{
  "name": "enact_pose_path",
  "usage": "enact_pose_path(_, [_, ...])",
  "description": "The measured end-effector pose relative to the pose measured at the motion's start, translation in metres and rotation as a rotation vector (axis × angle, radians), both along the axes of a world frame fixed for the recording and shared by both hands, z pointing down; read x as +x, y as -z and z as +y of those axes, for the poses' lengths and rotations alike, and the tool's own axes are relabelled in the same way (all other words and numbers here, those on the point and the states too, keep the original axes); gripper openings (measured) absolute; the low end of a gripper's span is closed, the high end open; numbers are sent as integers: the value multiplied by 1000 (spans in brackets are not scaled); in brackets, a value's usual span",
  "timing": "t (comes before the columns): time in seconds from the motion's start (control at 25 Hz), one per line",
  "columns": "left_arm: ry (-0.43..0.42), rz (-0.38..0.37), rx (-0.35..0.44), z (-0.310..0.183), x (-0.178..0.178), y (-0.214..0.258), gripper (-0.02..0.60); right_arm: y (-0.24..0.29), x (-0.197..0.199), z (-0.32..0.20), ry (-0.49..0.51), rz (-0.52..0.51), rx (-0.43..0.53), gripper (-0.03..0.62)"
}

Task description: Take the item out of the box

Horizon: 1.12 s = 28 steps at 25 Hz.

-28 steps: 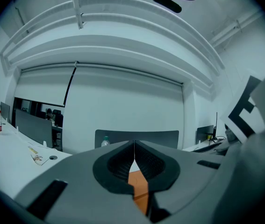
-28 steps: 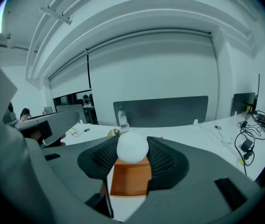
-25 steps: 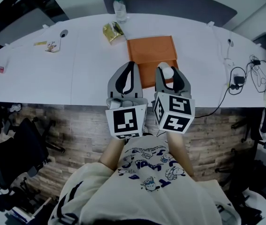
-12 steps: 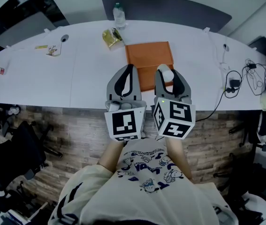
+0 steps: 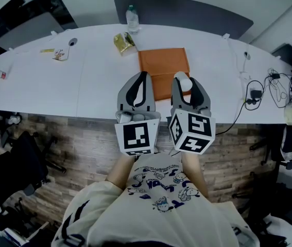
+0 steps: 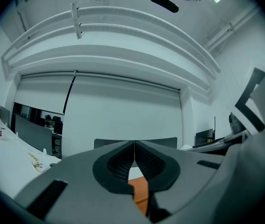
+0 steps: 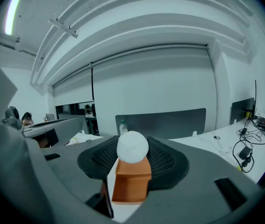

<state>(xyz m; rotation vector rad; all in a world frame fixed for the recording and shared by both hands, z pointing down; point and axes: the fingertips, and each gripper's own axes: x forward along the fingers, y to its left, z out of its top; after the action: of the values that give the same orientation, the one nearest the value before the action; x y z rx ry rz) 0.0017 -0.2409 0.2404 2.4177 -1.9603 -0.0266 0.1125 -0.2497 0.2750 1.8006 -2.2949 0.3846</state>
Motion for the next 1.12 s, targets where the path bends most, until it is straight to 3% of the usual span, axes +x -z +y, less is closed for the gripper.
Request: enact_pose_path(1.12, [25, 13, 24, 15, 0, 7, 18, 10, 0, 16, 35, -2, 29, 196])
